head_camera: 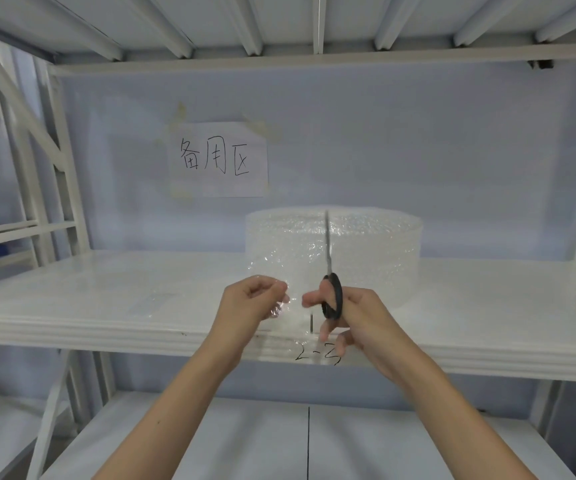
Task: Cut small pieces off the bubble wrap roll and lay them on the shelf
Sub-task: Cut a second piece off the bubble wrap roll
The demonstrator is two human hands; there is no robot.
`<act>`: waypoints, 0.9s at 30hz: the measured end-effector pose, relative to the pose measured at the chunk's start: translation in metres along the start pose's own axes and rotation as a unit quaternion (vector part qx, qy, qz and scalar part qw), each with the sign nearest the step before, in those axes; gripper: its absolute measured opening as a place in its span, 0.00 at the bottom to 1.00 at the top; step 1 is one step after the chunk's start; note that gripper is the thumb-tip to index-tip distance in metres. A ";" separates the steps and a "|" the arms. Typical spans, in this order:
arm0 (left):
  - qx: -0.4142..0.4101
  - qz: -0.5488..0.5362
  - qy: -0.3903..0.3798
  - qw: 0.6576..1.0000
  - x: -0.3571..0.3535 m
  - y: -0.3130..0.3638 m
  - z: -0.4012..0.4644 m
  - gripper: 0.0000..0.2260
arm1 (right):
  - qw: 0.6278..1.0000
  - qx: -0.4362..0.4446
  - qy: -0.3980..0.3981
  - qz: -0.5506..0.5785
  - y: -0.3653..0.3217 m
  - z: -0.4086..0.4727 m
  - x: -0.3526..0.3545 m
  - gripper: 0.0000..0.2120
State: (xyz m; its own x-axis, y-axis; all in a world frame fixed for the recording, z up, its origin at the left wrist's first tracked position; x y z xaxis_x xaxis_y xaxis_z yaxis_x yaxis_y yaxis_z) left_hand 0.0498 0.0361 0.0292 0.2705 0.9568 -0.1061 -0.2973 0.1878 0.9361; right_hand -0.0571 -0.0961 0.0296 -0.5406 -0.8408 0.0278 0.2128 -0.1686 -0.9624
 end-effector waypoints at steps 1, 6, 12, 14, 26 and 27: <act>0.004 -0.004 0.003 1.000 0.004 0.001 0.002 0.04 | 1.000 0.008 0.012 0.007 -0.002 -0.001 0.005 0.16; 0.006 -0.010 -0.010 1.000 0.006 0.003 0.002 0.04 | 0.992 0.028 0.115 -0.046 0.001 0.004 0.053 0.15; 0.011 -0.014 -0.021 1.000 -0.002 -0.001 0.000 0.04 | 0.895 0.076 0.297 -0.325 -0.013 0.001 0.126 0.27; 0.012 -0.016 -0.026 0.999 -0.006 -0.001 -0.001 0.04 | 0.859 0.047 0.304 -0.410 -0.002 0.001 0.139 0.27; 0.004 -0.011 -0.036 0.999 -0.014 0.005 -0.001 0.05 | 0.687 -0.051 0.264 -0.675 0.021 0.027 0.147 0.15; 0.004 -0.012 -0.035 0.999 -0.013 0.005 0.000 0.05 | 0.661 -0.041 0.266 -0.701 0.016 0.027 0.145 0.13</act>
State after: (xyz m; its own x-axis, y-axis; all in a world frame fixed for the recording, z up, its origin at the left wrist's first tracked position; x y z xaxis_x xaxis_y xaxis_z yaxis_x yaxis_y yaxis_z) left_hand 0.0446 0.0249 0.0351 0.3407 0.9344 -0.1043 -0.2833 0.2078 0.9362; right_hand -0.1096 -0.2344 0.0252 -0.3737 0.4151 0.8294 -0.8337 -0.5422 -0.1043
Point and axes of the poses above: each hand's wrist, its own z-axis towards the middle knuckle, its own x-axis out of the back of the hand, y = z × x, the point moved 8 cm from there along z, towards the middle knuckle, and after that the axes turned 12 degrees about y, right-handed, at the moved point
